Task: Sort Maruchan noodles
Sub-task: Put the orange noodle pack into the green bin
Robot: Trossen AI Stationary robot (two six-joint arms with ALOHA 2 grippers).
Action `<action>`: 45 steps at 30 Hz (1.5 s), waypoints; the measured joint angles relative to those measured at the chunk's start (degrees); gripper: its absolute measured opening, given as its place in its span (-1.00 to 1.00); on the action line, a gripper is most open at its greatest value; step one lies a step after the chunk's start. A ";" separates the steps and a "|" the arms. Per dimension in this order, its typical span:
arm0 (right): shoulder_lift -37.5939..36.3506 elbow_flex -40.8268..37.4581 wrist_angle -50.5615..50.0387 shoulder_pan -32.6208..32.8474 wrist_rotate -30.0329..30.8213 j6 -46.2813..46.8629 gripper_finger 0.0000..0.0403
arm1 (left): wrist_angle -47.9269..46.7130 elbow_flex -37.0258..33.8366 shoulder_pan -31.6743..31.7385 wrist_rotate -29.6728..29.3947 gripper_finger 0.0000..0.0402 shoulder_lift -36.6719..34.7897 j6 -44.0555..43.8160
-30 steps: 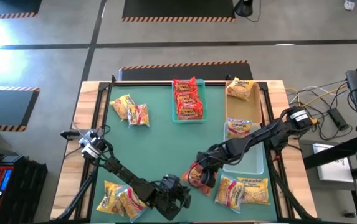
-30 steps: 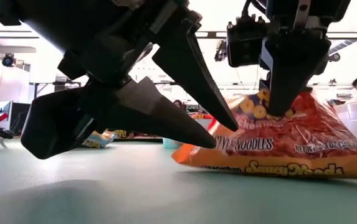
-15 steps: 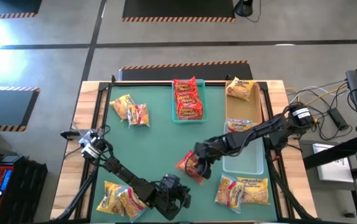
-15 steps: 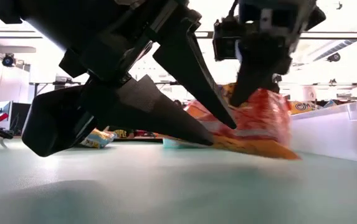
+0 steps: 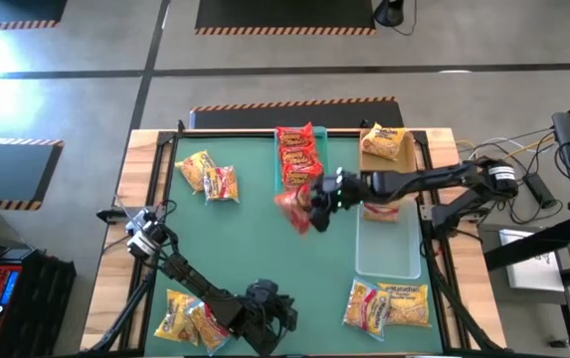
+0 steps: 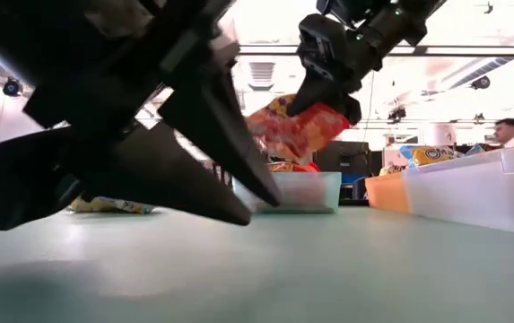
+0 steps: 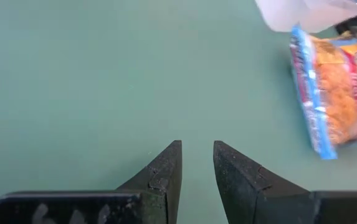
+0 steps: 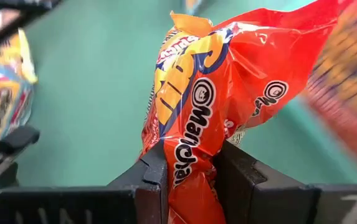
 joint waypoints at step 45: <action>6.22 0.02 -3.15 -16.41 -1.55 -57.45 -0.58 | -8.99 0.00 10.95 -7.49 -0.63 -0.09 -13.15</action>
